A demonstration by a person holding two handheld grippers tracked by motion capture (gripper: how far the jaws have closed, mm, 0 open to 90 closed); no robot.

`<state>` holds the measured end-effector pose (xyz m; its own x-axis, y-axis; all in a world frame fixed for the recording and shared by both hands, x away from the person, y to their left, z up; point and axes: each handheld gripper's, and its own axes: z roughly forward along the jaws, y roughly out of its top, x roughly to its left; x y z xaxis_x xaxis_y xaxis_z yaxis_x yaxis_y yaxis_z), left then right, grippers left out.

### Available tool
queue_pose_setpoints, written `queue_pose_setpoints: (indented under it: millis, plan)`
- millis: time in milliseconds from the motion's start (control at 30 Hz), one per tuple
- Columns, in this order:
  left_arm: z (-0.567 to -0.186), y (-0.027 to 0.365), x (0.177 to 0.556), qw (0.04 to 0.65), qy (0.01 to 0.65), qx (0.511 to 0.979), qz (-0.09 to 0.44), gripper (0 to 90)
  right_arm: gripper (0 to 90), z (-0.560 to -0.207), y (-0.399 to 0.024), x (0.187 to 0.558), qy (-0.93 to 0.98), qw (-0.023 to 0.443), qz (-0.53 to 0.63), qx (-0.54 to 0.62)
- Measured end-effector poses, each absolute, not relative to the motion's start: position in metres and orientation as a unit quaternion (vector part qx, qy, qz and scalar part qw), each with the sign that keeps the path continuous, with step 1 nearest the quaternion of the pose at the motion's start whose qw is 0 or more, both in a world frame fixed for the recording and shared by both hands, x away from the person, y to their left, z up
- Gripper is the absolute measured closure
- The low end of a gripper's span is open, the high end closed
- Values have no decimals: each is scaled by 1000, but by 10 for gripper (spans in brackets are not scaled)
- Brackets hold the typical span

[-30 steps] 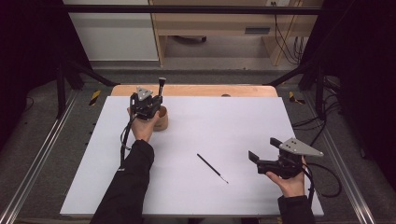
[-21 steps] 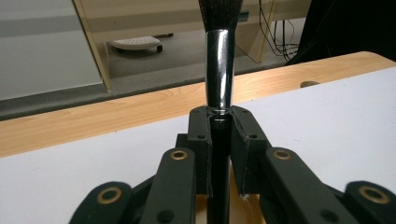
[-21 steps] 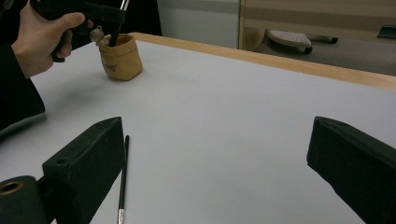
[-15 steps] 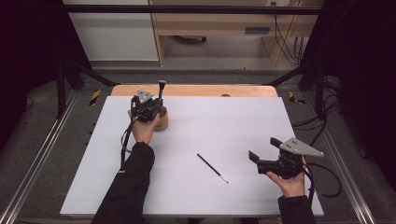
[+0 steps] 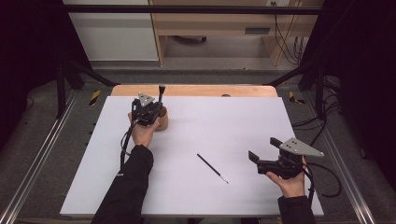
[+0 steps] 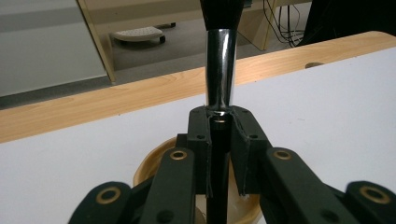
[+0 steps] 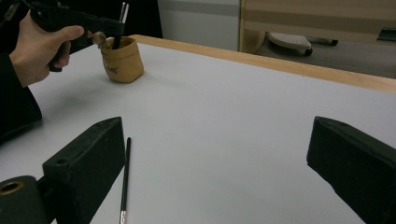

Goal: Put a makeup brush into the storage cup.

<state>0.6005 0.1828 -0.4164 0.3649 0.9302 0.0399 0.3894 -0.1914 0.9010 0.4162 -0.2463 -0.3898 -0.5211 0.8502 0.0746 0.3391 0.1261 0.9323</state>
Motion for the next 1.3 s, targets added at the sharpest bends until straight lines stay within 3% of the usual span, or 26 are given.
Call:
queue_pose_setpoints:
  millis: [267,1067,1300]
  plan:
    - [-416,184,595,426,464,711,311,765,49,-389,-245,415,708,250,511,419]
    - [-383,213,539,493,426,709,271,337,48,-388,-241,415,709,250,514,414]
    - [-382,220,520,503,414,711,265,278,48,-386,-242,414,707,252,516,413]
